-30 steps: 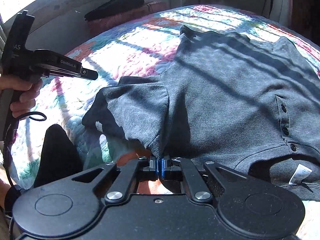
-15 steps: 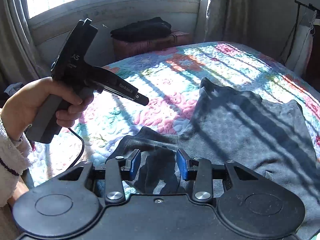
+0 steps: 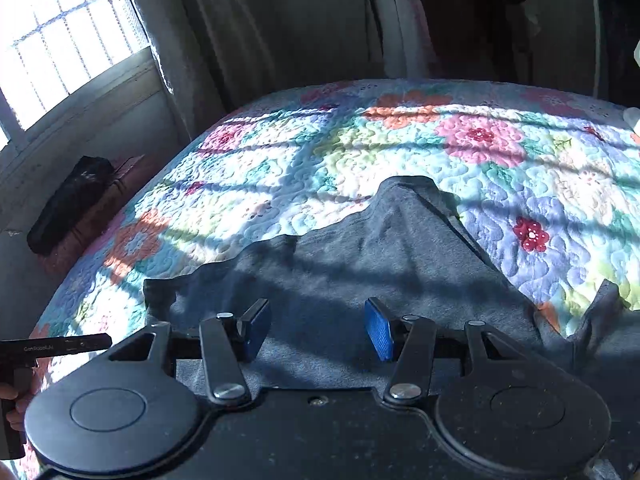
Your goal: Fold clothes
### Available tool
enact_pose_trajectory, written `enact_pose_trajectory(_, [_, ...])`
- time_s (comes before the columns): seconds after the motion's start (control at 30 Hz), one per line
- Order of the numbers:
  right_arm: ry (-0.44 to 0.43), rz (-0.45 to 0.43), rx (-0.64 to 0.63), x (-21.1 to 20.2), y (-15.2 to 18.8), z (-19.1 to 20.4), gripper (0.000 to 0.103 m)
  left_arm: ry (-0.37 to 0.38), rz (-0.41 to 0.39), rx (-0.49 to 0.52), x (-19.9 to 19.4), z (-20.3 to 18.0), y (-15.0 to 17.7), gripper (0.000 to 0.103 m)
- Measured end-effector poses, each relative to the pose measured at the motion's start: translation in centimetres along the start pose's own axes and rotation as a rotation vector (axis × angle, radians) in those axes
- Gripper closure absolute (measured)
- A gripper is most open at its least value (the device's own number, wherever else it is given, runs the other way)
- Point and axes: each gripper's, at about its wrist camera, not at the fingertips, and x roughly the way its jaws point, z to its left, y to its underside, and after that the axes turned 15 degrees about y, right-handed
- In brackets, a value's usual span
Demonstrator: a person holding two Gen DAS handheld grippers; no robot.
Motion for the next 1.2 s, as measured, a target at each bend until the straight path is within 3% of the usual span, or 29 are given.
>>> enact_pose_trajectory(0.17, [0.023, -0.018, 0.181, 5.4, -2.1, -4.4, 0.046, 0.006, 0.044, 0.079, 4.9, -0.4, -1.8, 0.052])
enact_pose_trajectory(0.23, [0.064, -0.031, 0.264, 7.1, -3.5, -5.2, 0.046, -0.004, 0.034, 0.050, 6.4, 0.2, -2.5, 0.045])
enact_pose_trajectory(0.3, [0.083, -0.049, 0.333, 8.8, -4.9, -5.8, 0.045, -0.004, 0.007, 0.023, 7.3, 0.8, -2.9, 0.045])
enact_pose_trajectory(0.4, [0.118, -0.025, 0.291, 11.8, -7.1, -5.5, 0.043, -0.015, 0.002, 0.051, 7.9, 0.6, -3.2, 0.049])
enact_pose_trajectory(0.5, [0.148, 0.022, 0.261, 14.9, -7.8, -6.1, 0.043, -0.057, 0.019, 0.142, 8.3, 0.0, -3.2, 0.068])
enact_pose_trajectory(0.6, [0.122, 0.053, 0.242, 17.1, -7.7, -6.5, 0.039, -0.056, 0.009, 0.157, 8.4, 0.3, -3.2, 0.065])
enact_pose_trajectory(0.67, [0.118, 0.033, 0.153, 17.2, -7.7, -5.6, 0.037, -0.036, -0.010, 0.139, 8.5, 0.6, -3.1, 0.062])
enact_pose_trajectory(0.7, [0.117, 0.023, 0.103, 17.3, -7.7, -5.2, 0.041, -0.039, -0.014, 0.148, 8.6, 0.5, -3.1, 0.064])
enact_pose_trajectory(0.77, [0.082, 0.027, -0.044, 17.1, -7.8, -3.9, 0.095, -0.064, -0.012, 0.198, 8.7, 0.0, -2.8, 0.076])
enact_pose_trajectory(0.8, [0.071, 0.030, -0.095, 16.9, -7.9, -3.4, 0.097, -0.078, -0.016, 0.228, 8.7, -0.4, -2.7, 0.091])
enact_pose_trajectory(0.83, [0.086, 0.008, -0.139, 16.4, -8.0, -3.0, 0.097, -0.085, -0.025, 0.238, 8.6, -0.7, -2.5, 0.093])
enact_pose_trajectory(0.9, [0.145, -0.067, -0.177, 15.1, -8.7, -2.8, 0.097, -0.098, -0.047, 0.242, 8.3, -0.9, -2.4, 0.094])
enact_pose_trajectory(1.0, [0.194, -0.162, -0.133, 13.6, -10.3, -3.8, 0.098, -0.131, -0.082, 0.250, 8.0, -1.3, -2.4, 0.095])
enact_pose_trajectory(1.2, [0.258, -0.112, -0.136, 14.4, -10.5, -3.7, 0.096, -0.216, -0.074, 0.276, 9.1, -1.0, -2.2, 0.095])
